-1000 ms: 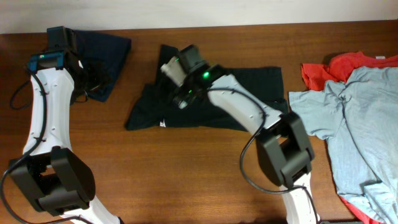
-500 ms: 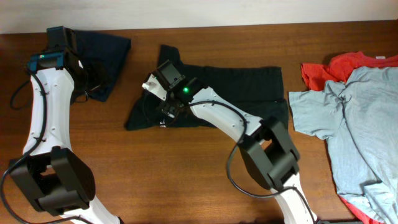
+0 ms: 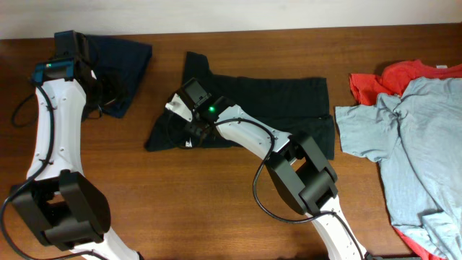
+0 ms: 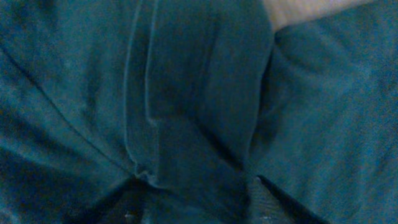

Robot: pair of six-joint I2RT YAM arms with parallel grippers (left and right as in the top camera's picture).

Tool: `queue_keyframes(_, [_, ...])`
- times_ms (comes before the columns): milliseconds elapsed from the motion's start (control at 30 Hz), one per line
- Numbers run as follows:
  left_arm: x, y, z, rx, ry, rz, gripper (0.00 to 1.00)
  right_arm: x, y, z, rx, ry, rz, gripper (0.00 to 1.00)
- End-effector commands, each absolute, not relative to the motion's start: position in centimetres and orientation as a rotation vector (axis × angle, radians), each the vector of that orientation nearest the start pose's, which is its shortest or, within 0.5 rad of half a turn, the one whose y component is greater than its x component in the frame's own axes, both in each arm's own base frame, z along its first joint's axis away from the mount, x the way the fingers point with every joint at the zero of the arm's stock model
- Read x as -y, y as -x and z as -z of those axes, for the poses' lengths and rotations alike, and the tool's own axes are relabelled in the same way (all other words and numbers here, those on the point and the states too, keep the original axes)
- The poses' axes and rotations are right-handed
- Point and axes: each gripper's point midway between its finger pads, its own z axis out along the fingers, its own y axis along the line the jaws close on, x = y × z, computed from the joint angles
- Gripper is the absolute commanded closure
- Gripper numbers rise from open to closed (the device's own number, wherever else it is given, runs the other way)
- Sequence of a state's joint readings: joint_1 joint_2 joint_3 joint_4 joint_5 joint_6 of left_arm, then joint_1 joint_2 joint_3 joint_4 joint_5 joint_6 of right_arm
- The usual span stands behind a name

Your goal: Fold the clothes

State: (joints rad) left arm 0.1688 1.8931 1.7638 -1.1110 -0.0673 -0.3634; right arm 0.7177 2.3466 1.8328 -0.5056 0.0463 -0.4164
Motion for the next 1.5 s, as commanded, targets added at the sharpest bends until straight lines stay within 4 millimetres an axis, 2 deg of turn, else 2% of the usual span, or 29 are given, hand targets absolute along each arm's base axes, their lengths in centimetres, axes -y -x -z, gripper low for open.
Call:
queue_keyframes(0, [-8.5,-42.6,-16.2,-2.696,0.757,-0.048,0.01,-37.9,-44.3,-2.9,-2.172,1.359,-0.037,0.58])
queue_keyframes(100, [-8.5,-42.6,-16.2,-2.696,0.757,-0.047,0.01,-38.0,-44.4,-3.0,-2.169,1.357,-0.038,0.61])
queue_keyframes(233, [-8.5,-42.6,-16.2,-2.696,0.757,-0.047,0.01,-37.9,-44.3,-2.9,-2.173,1.358,-0.037,0.80])
queue_keyframes(333, [-8.5,-42.6,-16.2,-2.696,0.756,-0.048,0.01,-37.4,-44.8,-3.0,-2.180,1.336,-0.014,0.90])
queue_keyframes(467, [-8.4,-42.6,-16.2,-2.696,0.756,-0.047,0.01,-35.5,-46.6,-3.3,-2.219,1.220,0.075,0.94])
queue_keyframes(633, [-8.4,-42.6,-16.2,-2.696,0.756,-0.047,0.01,-34.3,-47.8,-3.5,-2.225,1.176,0.085,0.94])
queue_keyframes(833, [-8.4,-42.6,-16.2,-2.696,0.756,-0.047,0.01,-32.8,-49.7,-4.0,-2.257,1.034,0.065,0.92])
queue_keyframes(933, [-8.4,-42.6,-16.2,-2.696,0.756,-0.047,0.01,-31.9,-50.3,-4.0,-2.274,1.000,0.067,0.63])
queue_keyframes(1033, [-8.4,-42.6,-16.2,-2.696,0.756,-0.047,0.01,-31.1,-51.0,-4.1,-2.276,0.976,0.073,0.48])
queue_keyframes(1167, [-8.4,-42.6,-16.2,-2.696,0.755,-0.047,0.01,-30.1,-52.4,-4.7,-2.288,0.835,0.039,0.11])
queue_keyframes(1300, [-8.4,-42.6,-16.2,-2.696,0.756,-0.047,0.01,-29.1,-53.4,-6.3,-2.306,0.700,0.004,0.07])
queue_keyframes(1467, [-8.4,-42.6,-16.2,-2.696,0.756,-0.047,0.01,-26.8,-54.0,-9.7,-2.341,0.592,-0.003,0.05])
